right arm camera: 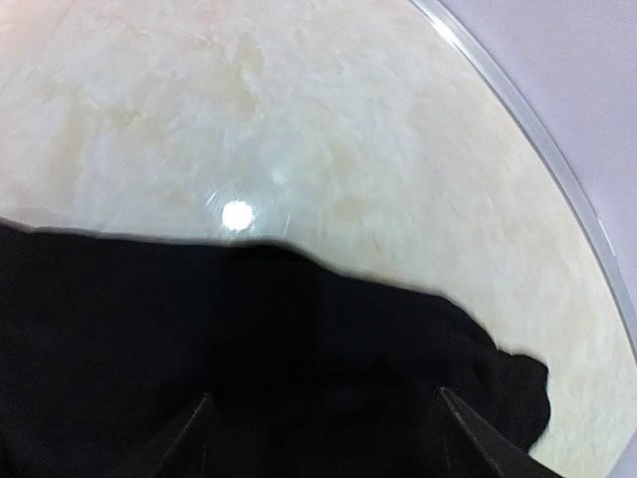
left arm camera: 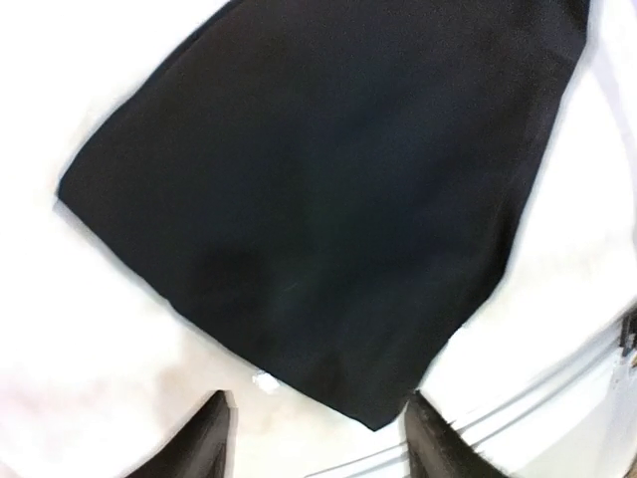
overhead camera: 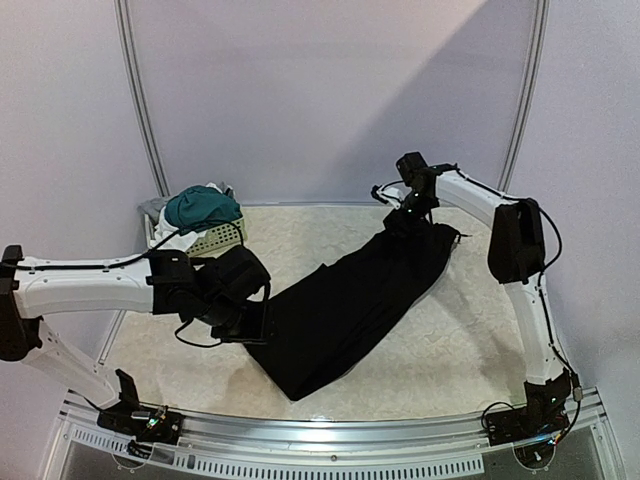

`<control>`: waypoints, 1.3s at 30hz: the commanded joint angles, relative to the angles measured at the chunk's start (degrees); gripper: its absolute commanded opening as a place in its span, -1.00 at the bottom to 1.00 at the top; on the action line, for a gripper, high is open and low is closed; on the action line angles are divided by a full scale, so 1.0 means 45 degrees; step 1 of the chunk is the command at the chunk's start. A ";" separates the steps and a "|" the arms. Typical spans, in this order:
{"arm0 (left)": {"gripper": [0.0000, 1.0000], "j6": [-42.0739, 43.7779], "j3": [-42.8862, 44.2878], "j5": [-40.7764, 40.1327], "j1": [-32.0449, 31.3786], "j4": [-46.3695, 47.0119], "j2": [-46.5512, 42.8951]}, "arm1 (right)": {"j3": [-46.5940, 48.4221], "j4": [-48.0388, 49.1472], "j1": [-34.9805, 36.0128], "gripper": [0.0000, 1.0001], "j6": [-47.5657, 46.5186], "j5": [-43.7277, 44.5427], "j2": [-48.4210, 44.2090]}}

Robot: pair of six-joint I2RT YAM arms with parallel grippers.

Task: Fold and stack the mixed laundry pile
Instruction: Rotate the 2/3-rectangle-folded trousers.

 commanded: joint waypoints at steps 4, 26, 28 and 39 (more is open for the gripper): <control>0.37 0.4724 0.3041 -0.0665 -0.1165 -0.0011 0.2663 | -0.4342 0.0760 -0.1207 0.63 0.2642 -0.1141 -0.5158; 0.44 0.7610 1.2741 0.0143 -0.1314 -0.0617 1.2597 | -0.9614 0.0693 -0.4578 0.70 0.4799 -0.6336 -0.5860; 0.37 0.7608 1.3036 0.0267 -0.1315 -0.0543 1.2943 | -0.9465 0.0726 -0.4586 0.69 0.4877 -0.6410 -0.5549; -0.21 0.7344 1.3792 0.0263 -0.1274 -0.0352 1.4014 | -0.6863 0.0761 -0.4763 0.51 0.5344 -0.7143 -0.2502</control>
